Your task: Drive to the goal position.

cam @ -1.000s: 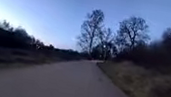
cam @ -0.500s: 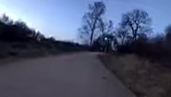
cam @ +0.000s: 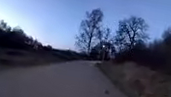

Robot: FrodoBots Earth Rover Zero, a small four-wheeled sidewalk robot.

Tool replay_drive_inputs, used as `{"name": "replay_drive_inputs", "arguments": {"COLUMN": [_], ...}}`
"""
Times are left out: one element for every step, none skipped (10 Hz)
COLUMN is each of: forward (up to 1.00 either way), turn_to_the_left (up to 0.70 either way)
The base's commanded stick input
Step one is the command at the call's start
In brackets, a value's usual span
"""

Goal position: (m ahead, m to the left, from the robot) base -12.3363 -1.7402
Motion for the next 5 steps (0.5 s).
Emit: {"name": "replay_drive_inputs", "arguments": {"forward": [1.0,1.0,1.0,1.0,1.0], "turn_to_the_left": [0.0,0.0,0.0,0.0,0.0]}}
